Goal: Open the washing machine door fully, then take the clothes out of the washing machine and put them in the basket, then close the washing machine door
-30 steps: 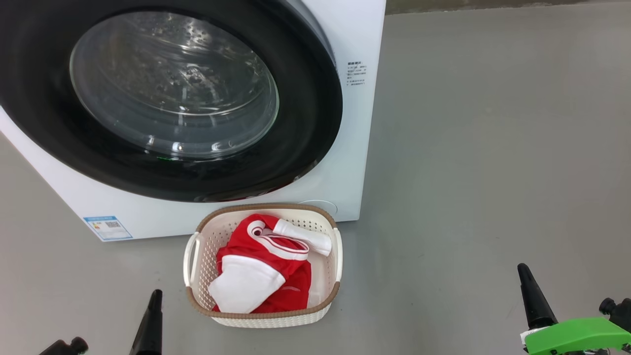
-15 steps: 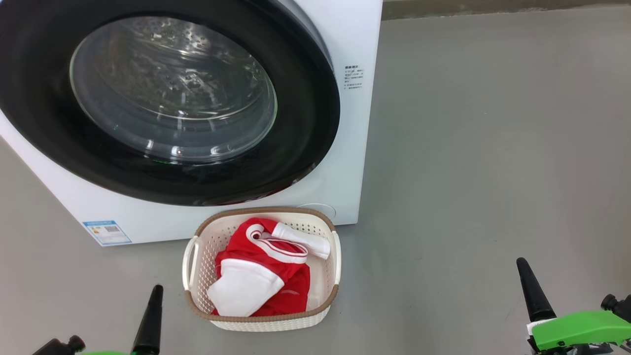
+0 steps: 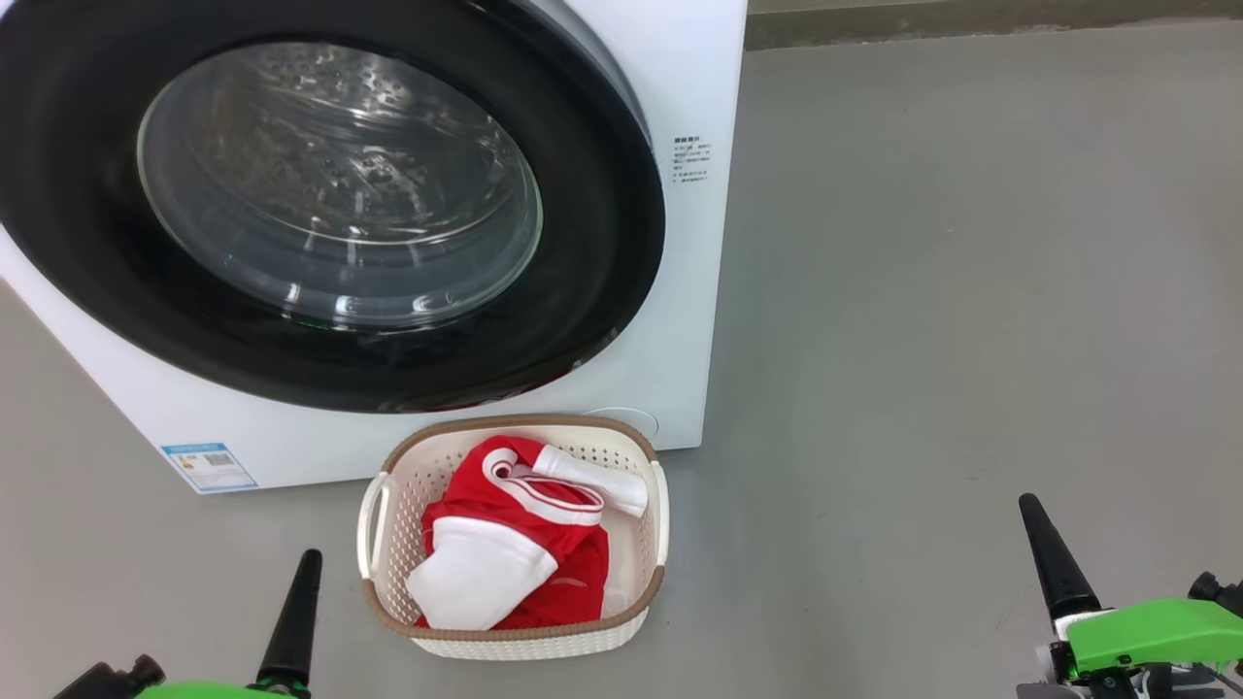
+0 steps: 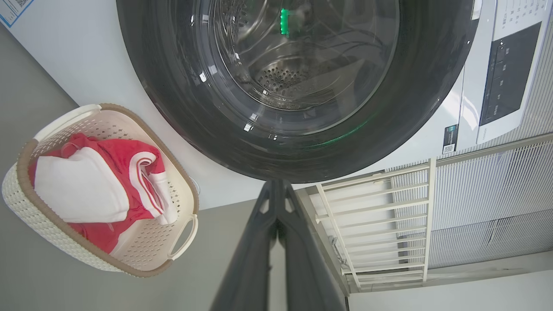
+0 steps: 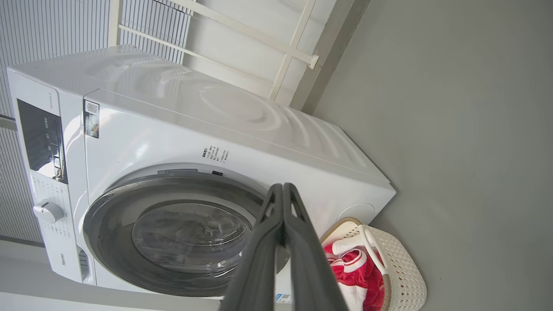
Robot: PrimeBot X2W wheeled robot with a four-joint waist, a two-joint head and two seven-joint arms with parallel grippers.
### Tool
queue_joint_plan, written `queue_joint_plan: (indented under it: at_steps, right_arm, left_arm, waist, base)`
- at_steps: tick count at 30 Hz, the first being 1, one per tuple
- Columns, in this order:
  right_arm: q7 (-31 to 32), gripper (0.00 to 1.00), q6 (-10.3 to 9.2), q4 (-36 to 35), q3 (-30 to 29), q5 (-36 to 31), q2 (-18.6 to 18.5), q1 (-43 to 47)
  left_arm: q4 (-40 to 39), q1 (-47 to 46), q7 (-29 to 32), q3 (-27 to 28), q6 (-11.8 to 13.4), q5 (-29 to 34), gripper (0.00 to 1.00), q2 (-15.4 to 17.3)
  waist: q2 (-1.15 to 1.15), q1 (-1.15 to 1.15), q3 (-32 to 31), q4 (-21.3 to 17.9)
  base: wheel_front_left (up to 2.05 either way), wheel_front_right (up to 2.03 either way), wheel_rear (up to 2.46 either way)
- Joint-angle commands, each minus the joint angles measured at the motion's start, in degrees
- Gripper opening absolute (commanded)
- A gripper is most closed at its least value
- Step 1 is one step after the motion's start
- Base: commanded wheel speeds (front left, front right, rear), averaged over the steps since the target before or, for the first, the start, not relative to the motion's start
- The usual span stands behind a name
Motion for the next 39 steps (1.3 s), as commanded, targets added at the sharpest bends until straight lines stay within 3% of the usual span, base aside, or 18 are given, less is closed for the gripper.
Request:
queue_joint_plan:
  at_steps: [1,27,39]
  right_arm:
    - [0.67,0.00,-0.03,-1.82,0.58,1.81,-1.04,-3.17]
    - [5.06,0.00,-0.04,-2.22,0.09,16.01,-1.12,-5.55]
    - [5.18,0.00,-0.04,-2.21,-0.06,15.88,-1.02,-5.57]
  left_arm:
    - [-1.15,-2.26,0.56,1.76,-0.32,-1.86,0.00,1.00]
    - [-1.00,-3.58,4.72,2.42,-0.40,-17.83,0.00,1.22]
    - [-1.00,-3.58,4.75,2.47,-0.40,-17.79,0.00,1.19]
  waist:
    - [0.00,0.00,-0.06,-0.03]
    - [0.00,0.00,-1.23,-0.60]
    - [0.00,0.00,-1.23,-0.60]
  base:
    - [0.00,0.00,0.00]
    - [0.00,0.00,0.00]
    - [0.00,0.00,0.00]
